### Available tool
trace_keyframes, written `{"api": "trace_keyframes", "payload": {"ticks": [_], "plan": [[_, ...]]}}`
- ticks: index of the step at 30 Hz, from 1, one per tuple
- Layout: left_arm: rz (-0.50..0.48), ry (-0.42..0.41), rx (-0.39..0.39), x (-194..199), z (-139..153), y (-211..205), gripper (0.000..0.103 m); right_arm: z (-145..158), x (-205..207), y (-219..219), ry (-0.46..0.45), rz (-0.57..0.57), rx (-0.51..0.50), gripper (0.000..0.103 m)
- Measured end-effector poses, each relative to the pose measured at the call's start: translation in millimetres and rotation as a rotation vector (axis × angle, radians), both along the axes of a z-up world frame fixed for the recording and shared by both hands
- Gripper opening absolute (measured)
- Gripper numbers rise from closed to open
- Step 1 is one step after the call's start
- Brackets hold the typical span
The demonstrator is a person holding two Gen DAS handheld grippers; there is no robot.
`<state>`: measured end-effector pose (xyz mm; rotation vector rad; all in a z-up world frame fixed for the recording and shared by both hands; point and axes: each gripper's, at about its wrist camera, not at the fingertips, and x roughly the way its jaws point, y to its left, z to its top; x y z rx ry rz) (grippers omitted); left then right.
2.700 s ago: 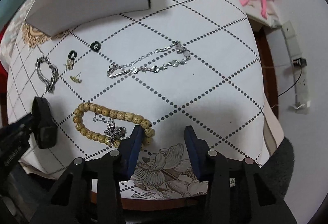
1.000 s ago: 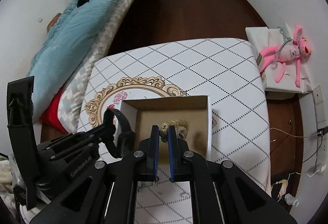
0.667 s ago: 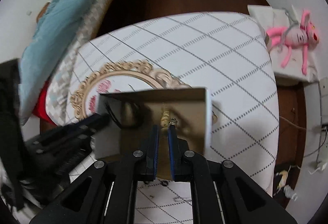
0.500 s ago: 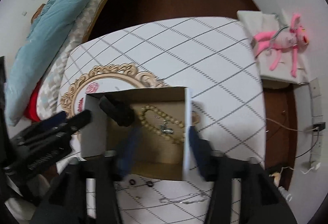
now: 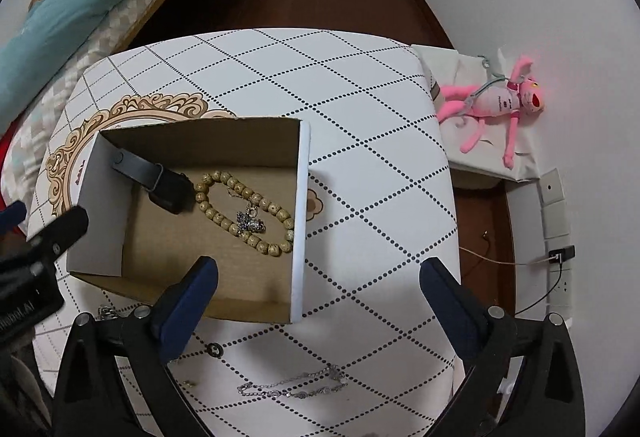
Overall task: Organize jewelry
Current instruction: 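Lift both tools out of the box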
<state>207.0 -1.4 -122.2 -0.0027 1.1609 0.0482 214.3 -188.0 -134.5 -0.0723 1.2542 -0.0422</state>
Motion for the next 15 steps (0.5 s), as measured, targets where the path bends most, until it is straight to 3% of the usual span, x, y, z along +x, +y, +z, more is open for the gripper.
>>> {"api": "trace_keyframes", "payload": {"ticks": [6,15], "plan": [[-0.003,-0.026,0.006,-17,6,-4,0.103,13,-13,1,-0.046,-0.010,-0.007,0.102],[-0.007,-0.132,0.008,-50,48,-7,0.103,49,-52,-7,-0.167,-0.038,-0.015,0.102]]}}
